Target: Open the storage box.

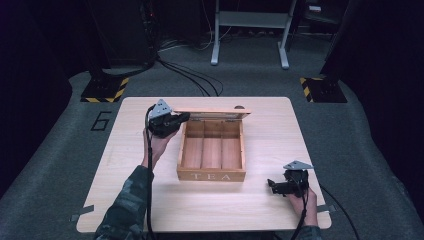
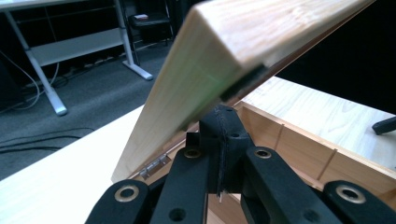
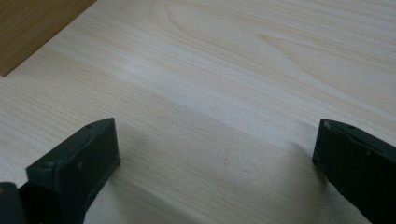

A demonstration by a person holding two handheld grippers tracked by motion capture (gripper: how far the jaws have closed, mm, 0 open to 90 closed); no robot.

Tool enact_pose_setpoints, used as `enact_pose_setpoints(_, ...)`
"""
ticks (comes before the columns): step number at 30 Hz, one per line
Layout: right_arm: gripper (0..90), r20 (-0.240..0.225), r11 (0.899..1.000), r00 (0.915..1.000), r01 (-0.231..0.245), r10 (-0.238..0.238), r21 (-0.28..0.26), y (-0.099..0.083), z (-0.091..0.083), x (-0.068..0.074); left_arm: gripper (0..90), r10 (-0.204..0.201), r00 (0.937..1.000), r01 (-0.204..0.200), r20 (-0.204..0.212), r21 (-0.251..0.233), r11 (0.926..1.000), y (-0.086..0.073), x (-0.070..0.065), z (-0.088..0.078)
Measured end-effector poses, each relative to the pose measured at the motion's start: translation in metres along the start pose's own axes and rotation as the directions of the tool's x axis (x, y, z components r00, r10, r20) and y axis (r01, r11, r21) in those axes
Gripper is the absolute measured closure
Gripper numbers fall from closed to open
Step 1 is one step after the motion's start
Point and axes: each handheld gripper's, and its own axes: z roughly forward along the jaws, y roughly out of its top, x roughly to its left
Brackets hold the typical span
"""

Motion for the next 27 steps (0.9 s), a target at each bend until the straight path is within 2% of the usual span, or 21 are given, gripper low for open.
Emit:
enact_pose_setpoints(6,0.0,-0.001,1.000,1.0000,0.001,-0.001,0.001,0.000,0.000,0.000,89.5,0.003,1.0000,-0.003,-0.002,-0.010,0.9999,-0.008,-0.005,-0.004)
enact_pose_setpoints(8,0.0,0.003,1.000,1.0000,0.001,-0.001,-0.005,0.000,0.000,0.000,89.5,-0.007,0.9999,0.007,0.010,-0.004,1.0000,-0.010,-0.007,-0.006)
enact_pose_setpoints(10,0.0,0.006,1.000,1.0000,-0.001,0.001,-0.010,0.000,0.001,0.000,89.5,-0.010,0.9999,0.010,0.004,-0.015,0.9998,-0.013,-0.009,-0.007)
enact_pose_setpoints(20,0.0,0.001,1.000,1.0000,-0.001,0.001,-0.003,0.000,0.000,0.000,89.5,0.003,0.9999,-0.002,0.011,-0.007,1.0000,-0.025,-0.018,-0.013)
enact_pose_setpoints(27,0.0,0.000,1.000,1.0000,0.000,0.000,0.000,0.000,0.000,0.000,89.5,-0.006,0.9998,0.006,0.021,0.003,1.0000,-0.037,-0.024,-0.016)
